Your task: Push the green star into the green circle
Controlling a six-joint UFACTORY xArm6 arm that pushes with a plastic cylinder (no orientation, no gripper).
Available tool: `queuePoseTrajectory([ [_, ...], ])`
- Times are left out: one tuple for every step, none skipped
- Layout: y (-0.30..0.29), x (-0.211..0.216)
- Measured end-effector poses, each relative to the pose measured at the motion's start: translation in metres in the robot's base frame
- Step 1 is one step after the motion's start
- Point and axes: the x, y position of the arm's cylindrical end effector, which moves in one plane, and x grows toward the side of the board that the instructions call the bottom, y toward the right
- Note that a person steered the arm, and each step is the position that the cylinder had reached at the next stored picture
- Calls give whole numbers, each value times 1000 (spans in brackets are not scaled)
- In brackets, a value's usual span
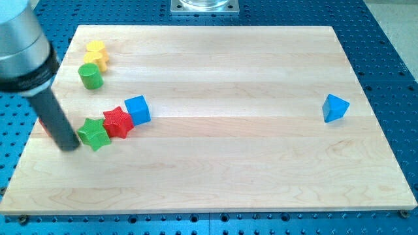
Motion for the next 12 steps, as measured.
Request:
queuePoseTrajectory([
  [10,18],
  [16,-27],
  [15,-20],
  [22,8],
  [24,-33],
  [36,-41],
  [69,-39],
  [37,-65],
  [7,-85],
  [19,-59],
  [58,-73],
  [36,-89],
])
